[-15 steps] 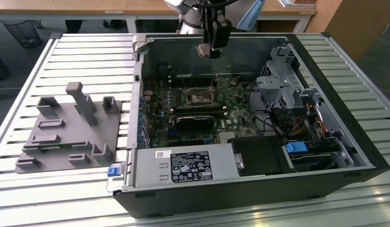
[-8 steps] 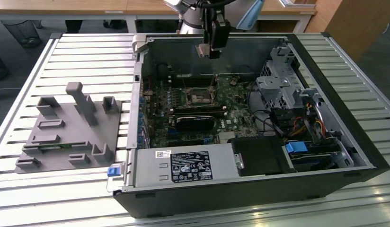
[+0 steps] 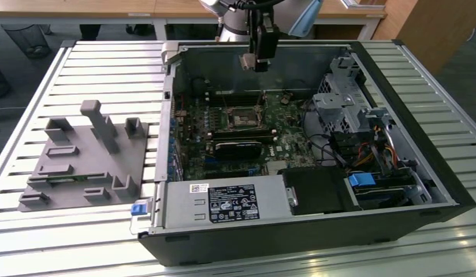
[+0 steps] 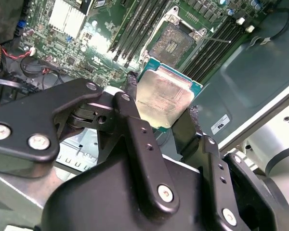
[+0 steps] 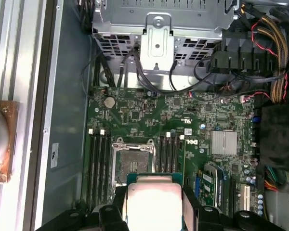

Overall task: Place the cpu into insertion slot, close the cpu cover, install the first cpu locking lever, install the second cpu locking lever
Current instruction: 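Place the cpu into insertion slot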

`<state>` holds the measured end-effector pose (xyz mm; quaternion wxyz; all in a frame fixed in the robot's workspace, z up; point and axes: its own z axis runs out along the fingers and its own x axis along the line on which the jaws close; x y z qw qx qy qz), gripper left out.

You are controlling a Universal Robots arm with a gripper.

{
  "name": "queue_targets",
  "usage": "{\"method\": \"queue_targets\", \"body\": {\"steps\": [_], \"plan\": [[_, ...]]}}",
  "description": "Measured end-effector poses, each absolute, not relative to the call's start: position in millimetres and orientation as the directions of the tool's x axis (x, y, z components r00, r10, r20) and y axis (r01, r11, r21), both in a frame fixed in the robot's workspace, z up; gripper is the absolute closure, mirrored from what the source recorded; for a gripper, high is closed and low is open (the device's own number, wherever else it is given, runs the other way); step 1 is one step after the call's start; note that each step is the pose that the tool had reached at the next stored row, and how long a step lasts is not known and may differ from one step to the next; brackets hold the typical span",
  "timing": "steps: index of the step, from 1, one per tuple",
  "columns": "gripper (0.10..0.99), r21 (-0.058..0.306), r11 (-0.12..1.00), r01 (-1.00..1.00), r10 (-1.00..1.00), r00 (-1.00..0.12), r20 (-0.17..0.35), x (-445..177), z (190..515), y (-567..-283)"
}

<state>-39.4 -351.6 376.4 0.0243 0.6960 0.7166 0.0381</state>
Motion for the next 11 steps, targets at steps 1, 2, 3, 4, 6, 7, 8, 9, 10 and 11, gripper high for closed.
{"method": "queue_targets", "body": {"steps": [1,2,3,4,6,7,8,9,10,11], "plan": [[0.545,0.088,0.023,0.996,1.0,-0.025,0.018,-39.4,376.4,-351.6],[0.545,0.088,0.017,0.996,1.0,-0.019,0.018,-39.4,376.4,-351.6],[0.545,0.088,0.012,0.996,1.0,-0.014,0.018,-39.5,376.4,-351.6],[0.545,0.088,0.007,0.996,1.0,-0.009,0.018,-39.4,376.3,-351.6],[0.545,0.088,-0.003,0.996,1.0,0.001,0.018,-39.4,376.2,-351.6],[0.545,0.088,-0.008,0.996,1.0,0.006,0.018,-39.4,376.2,-351.6],[0.545,0.088,-0.013,0.996,1.0,0.012,0.018,-39.4,376.2,-351.6],[0.545,0.088,-0.018,0.996,1.0,0.017,0.018,-39.4,376.2,-351.6],[0.545,0.088,-0.023,0.996,1.0,0.022,0.018,-39.4,376.2,-351.6],[0.545,0.088,-0.028,0.996,0.999,0.026,0.018,-39.4,376.2,-351.6]]}}
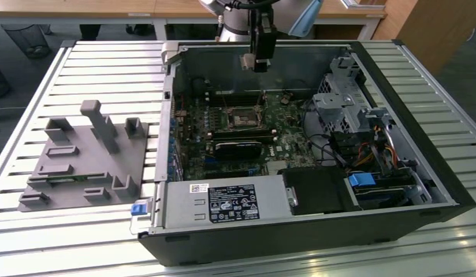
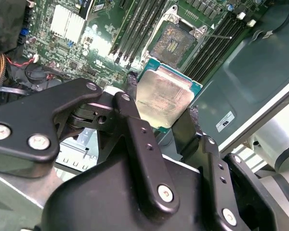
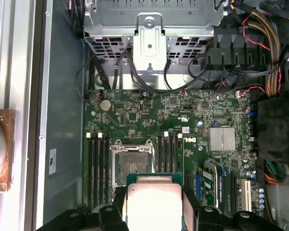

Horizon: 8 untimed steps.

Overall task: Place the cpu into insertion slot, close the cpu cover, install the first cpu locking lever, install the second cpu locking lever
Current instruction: 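Place the cpu into insertion slot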

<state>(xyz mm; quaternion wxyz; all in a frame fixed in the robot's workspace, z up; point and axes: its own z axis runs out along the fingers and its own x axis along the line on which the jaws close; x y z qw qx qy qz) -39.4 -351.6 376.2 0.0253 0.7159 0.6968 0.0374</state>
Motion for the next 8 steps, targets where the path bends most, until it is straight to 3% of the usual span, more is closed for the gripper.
{"method": "queue_targets", "body": {"steps": [8], "plan": [[0.545,0.088,-0.062,0.994,0.998,0.061,0.018,-39.4,376.0,-351.6]]}}
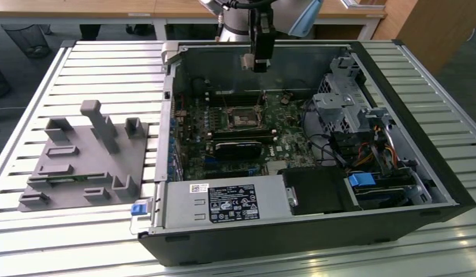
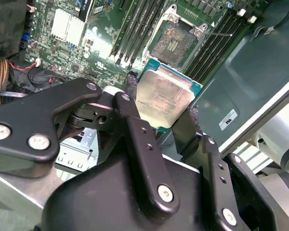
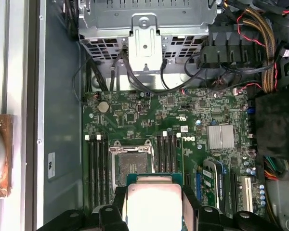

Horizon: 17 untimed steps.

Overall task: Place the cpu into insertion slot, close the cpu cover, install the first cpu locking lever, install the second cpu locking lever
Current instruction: 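Place the cpu into insertion slot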

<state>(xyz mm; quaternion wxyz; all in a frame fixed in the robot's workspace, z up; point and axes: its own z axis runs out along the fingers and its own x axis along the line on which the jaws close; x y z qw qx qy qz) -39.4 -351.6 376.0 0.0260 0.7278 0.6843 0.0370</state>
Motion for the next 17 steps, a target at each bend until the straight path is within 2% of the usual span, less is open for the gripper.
{"method": "queue_targets", "body": {"steps": [17], "plan": [[0.545,0.088,-0.143,0.986,0.99,0.142,0.018,-39.9,374.0,-351.4]]}}
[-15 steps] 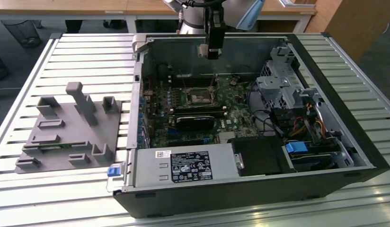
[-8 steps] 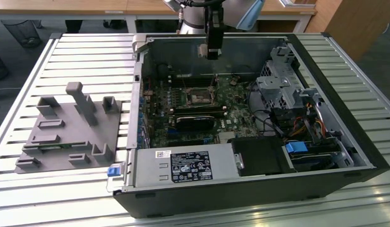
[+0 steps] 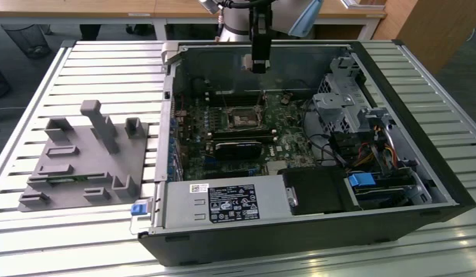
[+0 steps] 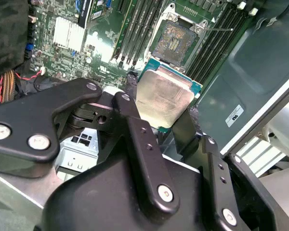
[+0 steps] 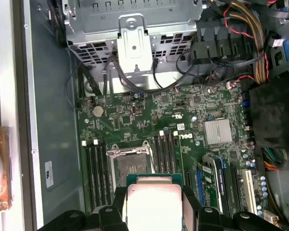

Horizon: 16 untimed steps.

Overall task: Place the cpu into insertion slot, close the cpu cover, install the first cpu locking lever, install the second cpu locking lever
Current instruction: 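Place the cpu into insertion slot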

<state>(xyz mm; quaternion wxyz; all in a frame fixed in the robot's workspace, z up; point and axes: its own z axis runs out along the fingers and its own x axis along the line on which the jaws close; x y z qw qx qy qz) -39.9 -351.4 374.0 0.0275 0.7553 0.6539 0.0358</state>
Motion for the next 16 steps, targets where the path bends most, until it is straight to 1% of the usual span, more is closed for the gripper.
{"method": "queue_targets", "body": {"steps": [7,16], "plan": [[0.545,0.088,-0.024,0.996,1.0,0.023,0.018,-41,362,-351],[0.545,0.085,-0.012,0.996,1.0,0.01,0.018,-41,353,-351]]}}
